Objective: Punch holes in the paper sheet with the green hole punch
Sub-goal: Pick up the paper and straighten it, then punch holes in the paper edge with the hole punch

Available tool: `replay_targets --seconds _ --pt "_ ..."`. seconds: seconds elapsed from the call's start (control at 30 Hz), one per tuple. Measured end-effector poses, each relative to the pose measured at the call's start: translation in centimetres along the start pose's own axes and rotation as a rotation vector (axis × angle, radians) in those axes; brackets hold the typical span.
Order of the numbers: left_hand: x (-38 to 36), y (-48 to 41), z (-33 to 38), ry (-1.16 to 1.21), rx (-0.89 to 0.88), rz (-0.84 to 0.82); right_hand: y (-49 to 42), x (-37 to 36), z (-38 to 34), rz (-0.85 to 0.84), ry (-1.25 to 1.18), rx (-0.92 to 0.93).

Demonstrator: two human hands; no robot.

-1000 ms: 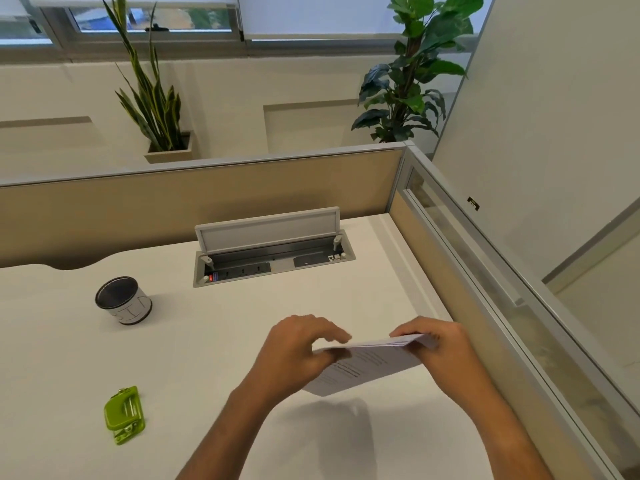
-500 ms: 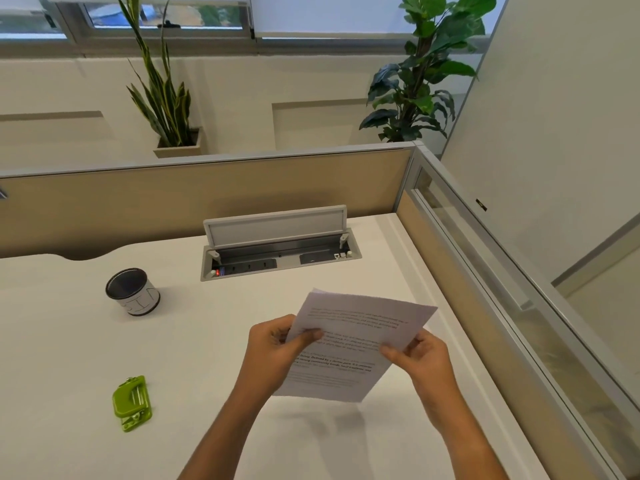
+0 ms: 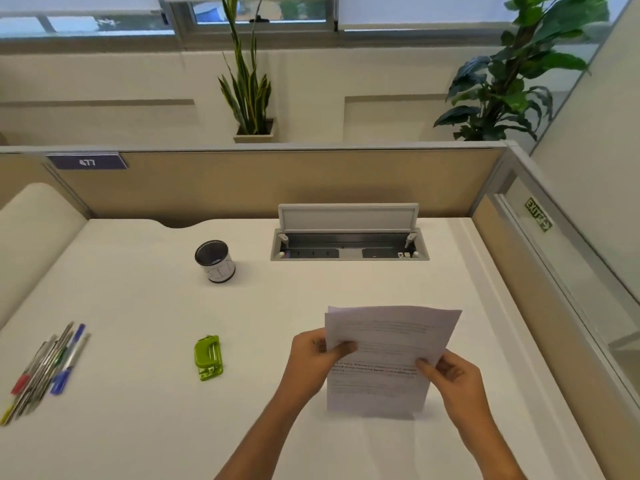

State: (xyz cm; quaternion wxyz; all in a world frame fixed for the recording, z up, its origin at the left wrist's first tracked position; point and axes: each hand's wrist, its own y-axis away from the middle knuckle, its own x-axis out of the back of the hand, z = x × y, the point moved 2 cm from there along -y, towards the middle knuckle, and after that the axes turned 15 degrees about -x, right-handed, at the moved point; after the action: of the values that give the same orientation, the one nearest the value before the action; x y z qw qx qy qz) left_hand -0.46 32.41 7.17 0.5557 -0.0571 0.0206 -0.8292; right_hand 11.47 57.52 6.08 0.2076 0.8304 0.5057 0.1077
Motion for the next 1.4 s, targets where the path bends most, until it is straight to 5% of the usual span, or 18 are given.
replay_targets --seconds 0.8,1.1,1.4 --pt "18.5 4.1 -0.1 0.280 0.189 0.371 0.8 -19.8 -0.4 -0.100 0.023 -0.147" --pt "26.7 4.6 -4.6 -0.223 0.261 0.575 -1.5 -23.0 0.5 -0.058 0.122 -0.154" --pt "29.4 4.4 -10.3 -0.336 0.482 0.437 -6.0 -26.5 3.5 -0.025 0.307 -0.187"
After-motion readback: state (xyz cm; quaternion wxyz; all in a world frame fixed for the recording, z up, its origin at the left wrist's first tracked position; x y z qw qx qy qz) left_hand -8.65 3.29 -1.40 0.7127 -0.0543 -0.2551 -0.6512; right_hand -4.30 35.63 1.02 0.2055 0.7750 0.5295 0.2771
